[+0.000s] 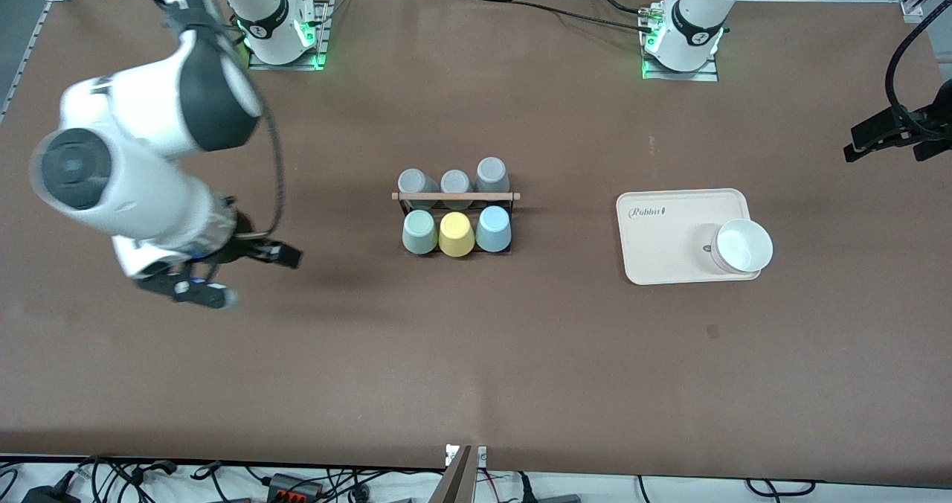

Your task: Hang scattered cups on rack with three cups

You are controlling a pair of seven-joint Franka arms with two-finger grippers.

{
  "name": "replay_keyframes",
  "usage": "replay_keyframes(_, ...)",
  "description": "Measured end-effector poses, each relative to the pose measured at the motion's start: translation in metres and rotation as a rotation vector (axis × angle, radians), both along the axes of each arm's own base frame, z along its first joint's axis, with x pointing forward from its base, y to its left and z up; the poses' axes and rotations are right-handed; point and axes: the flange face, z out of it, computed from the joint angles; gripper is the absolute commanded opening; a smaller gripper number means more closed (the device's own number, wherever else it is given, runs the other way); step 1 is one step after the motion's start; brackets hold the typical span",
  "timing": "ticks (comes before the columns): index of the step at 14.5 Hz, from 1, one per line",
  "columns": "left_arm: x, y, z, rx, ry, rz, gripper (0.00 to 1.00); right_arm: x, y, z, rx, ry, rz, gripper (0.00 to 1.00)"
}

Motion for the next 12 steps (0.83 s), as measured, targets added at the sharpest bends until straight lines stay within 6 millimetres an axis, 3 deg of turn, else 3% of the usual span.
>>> replay_keyframes(4, 0.0, 0.0, 0.001, 0.0, -0.001, 0.0, 1.0, 0.005, -0.094, 0.029, 0.007, -0.025, 0.078, 1.0)
replay_keyframes(7, -0.001, 0.001, 0.001, 0.0, -0.002, -0.005, 1.0, -0.001, -0.145, 0.045, -0.013, -0.053, 0.118, 1.0)
replay_keyframes(10, -0.002, 0.003, 0.002, -0.002, -0.004, -0.045, 1.0, -0.017, -0.179, 0.067, -0.029, -0.097, 0.18, 1.0)
replay_keyframes(12, -0.003, 0.003, 0.001, -0.003, -0.001, -0.052, 1.0, -0.027, -0.184, 0.082, -0.048, -0.113, 0.213, 1.0)
